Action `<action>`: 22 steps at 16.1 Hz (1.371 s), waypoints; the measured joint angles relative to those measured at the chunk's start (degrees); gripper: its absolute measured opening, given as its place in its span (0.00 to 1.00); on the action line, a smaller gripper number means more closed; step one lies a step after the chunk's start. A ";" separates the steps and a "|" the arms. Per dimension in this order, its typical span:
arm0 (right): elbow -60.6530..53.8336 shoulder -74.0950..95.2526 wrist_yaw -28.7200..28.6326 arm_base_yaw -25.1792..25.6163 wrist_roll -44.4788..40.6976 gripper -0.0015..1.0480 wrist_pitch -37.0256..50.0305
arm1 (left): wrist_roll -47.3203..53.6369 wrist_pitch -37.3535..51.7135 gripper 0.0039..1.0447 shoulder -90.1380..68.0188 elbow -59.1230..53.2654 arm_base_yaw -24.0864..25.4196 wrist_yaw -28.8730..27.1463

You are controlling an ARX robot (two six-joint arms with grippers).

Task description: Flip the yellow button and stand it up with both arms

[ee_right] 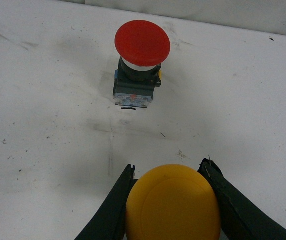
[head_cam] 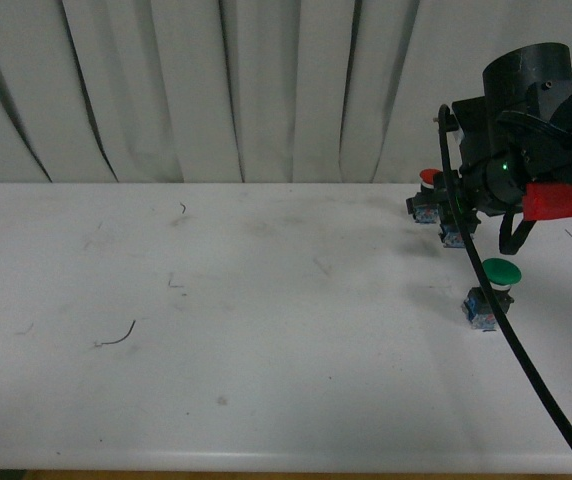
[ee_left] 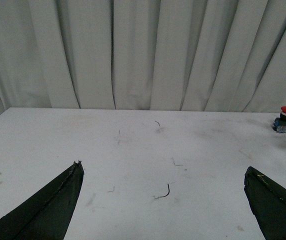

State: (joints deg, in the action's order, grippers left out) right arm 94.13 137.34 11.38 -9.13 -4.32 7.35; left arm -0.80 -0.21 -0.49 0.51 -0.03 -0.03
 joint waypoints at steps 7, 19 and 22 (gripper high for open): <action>0.00 1.55 0.39 -0.24 -0.02 0.34 0.26 | 0.00 0.00 0.94 0.00 0.00 0.00 0.00; -0.79 1.84 0.61 -0.24 -0.28 0.74 0.85 | 0.00 0.00 0.94 0.00 0.00 0.00 0.00; -0.90 1.81 0.63 -0.20 -0.33 0.93 1.29 | 0.00 0.00 0.94 0.00 0.00 0.00 0.00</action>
State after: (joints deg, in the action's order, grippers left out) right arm 93.23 139.15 12.01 -9.32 -4.64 8.64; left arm -0.80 -0.21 -0.49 0.51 -0.03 -0.03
